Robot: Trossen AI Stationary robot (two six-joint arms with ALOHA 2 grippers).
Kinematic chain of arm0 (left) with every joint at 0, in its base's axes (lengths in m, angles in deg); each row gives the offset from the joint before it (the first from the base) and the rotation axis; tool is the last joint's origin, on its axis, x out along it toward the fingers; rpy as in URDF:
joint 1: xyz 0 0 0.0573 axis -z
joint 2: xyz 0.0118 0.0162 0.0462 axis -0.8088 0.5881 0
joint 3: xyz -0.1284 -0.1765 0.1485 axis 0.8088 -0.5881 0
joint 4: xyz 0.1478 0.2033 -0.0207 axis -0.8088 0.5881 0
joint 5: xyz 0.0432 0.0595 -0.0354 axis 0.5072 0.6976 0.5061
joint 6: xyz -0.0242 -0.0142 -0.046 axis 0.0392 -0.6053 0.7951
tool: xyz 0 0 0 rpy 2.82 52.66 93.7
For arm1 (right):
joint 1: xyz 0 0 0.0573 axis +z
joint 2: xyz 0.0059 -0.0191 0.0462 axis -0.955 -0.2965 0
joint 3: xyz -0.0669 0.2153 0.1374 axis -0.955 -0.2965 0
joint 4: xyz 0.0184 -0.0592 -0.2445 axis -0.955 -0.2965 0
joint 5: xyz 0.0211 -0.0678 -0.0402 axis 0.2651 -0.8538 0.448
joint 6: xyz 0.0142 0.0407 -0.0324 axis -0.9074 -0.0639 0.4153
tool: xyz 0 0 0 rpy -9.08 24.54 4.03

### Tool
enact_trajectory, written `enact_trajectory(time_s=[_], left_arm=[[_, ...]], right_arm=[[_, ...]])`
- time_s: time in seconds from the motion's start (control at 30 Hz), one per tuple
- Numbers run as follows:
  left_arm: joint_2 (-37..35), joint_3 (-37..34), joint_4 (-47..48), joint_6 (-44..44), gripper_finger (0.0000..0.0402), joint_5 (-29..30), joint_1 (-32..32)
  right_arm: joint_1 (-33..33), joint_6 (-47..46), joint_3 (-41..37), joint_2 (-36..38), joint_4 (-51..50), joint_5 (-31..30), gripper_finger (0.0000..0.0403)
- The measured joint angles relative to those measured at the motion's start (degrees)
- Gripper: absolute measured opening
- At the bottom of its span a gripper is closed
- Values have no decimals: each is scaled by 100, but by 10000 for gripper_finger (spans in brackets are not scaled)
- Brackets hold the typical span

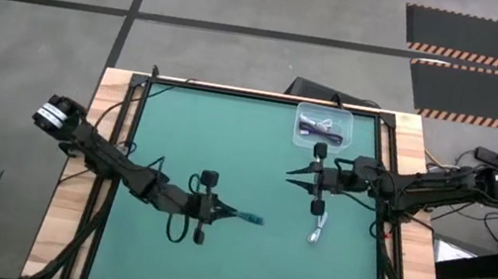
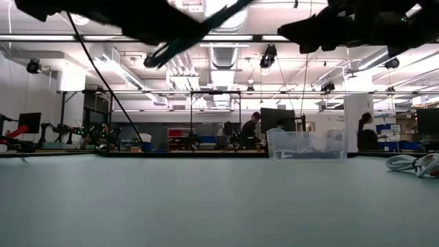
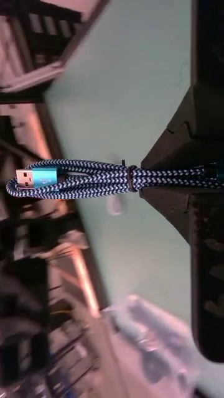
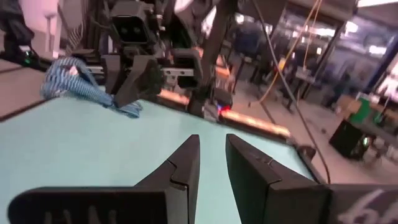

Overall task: Pick and place USB-C Cables
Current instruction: Put the blue charger cable into the transparent bin

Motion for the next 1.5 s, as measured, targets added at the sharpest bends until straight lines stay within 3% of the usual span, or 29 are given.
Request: enact_trajectory(time_s=[0.37, 0.6, 0.93, 1.5], left_arm=[[246, -13, -1783, -789, 22, -424, -259], [544, -15, -2559, -796, 22, -844, -476], [901, -22, -3640, -788, 22, -861, -643], [977, -13, -4042, -741, 22, -843, -965]], right_arm=[[75, 38, -834, 0, 1947, -6, 68], [75, -103, -769, 0, 2006, -6, 68], [75, -178, -720, 0, 2001, 416, 68], [426, -63, -711, 0, 2377, 400, 68]])
